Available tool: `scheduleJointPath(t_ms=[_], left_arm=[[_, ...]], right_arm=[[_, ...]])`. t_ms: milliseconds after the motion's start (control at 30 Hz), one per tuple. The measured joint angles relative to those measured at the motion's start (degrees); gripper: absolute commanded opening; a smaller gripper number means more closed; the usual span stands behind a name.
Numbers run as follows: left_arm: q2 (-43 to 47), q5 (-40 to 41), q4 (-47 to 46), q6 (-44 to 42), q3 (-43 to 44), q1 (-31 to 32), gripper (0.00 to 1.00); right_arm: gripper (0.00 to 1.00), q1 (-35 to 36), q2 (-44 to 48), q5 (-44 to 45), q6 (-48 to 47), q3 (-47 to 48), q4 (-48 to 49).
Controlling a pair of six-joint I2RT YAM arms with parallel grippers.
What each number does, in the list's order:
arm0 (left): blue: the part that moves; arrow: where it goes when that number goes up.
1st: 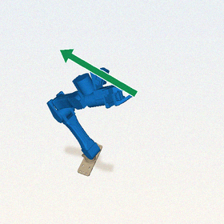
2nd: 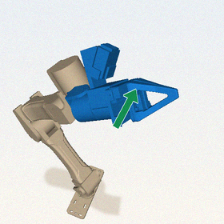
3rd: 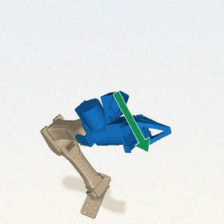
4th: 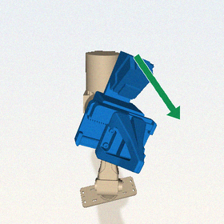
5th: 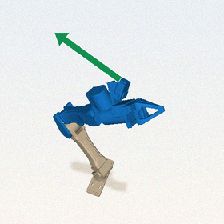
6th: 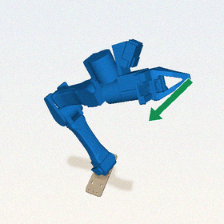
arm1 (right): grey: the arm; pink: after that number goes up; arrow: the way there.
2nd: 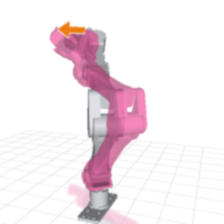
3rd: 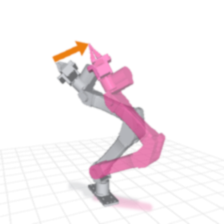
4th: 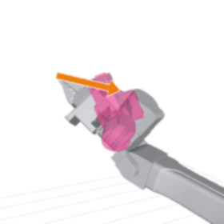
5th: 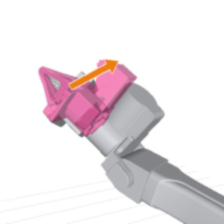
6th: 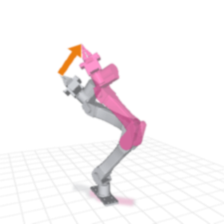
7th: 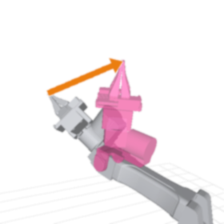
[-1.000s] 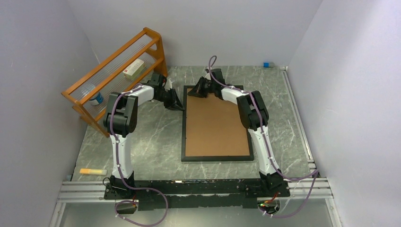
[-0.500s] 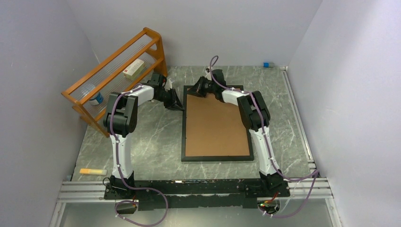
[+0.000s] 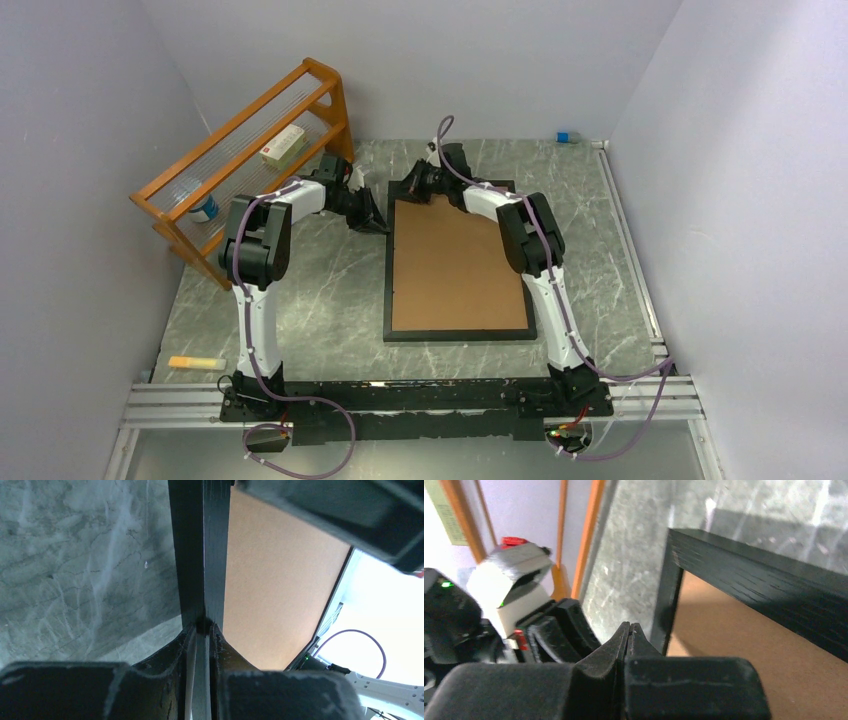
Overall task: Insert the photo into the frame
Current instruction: Install the photo frame at the center of the board.
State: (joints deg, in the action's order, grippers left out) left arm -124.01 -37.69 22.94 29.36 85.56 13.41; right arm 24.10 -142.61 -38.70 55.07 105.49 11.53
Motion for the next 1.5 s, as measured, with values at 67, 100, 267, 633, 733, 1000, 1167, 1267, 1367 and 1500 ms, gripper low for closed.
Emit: scheduleJointPath(t_ms=[67,100,267,633,733,1000,1167,1267,1367,1500], left_arm=[[0.0,0.0,0.0,0.0,0.0,0.0,0.16],[0.0,0.0,0.0,0.0,0.0,0.0,0.16],[0.0,0.0,0.1,0.0,0.1,0.0,0.16],[-0.2,0.0,0.5,0.0,0.4,0.0,0.16],[-0.2,0.0,0.5,0.0,0.4,-0.1,0.15],[-0.2,-0.2,0.7,0.0,0.4,-0.2,0.15],[-0.2,-0.2,0.7,0.0,0.4,-0.3,0.15],[-0.2,-0.2,0.8,0.0,0.5,-0.3,0.15],[-0.2,-0.2,0.8,0.0,0.5,-0.3,0.15],[-0.2,-0.2,0.8,0.0,0.4,-0.3,0.15]], right_arm=[[0.0,0.0,-0.7,0.2,-0.2,0.0,-1.8],[0.0,0.1,-1.0,0.2,-0.4,0.0,-2.4],[0.0,0.2,-1.4,-0.2,-0.7,0.3,-3.6],[0.0,0.3,-0.9,2.7,-2.2,1.6,-8.3],[0.0,0.1,-0.6,3.3,-2.7,1.5,-9.0],[0.0,-0.4,-0.1,3.9,-4.1,1.2,-9.8],[0.0,-0.4,0.0,4.1,-5.0,1.2,-10.4],[0.0,-0.4,0.0,4.1,-5.6,1.1,-10.8],[0.0,-0.4,0.5,4.5,-6.5,0.5,-11.2],[0.0,-0.4,1.9,5.5,-7.5,-1.3,-12.9]])
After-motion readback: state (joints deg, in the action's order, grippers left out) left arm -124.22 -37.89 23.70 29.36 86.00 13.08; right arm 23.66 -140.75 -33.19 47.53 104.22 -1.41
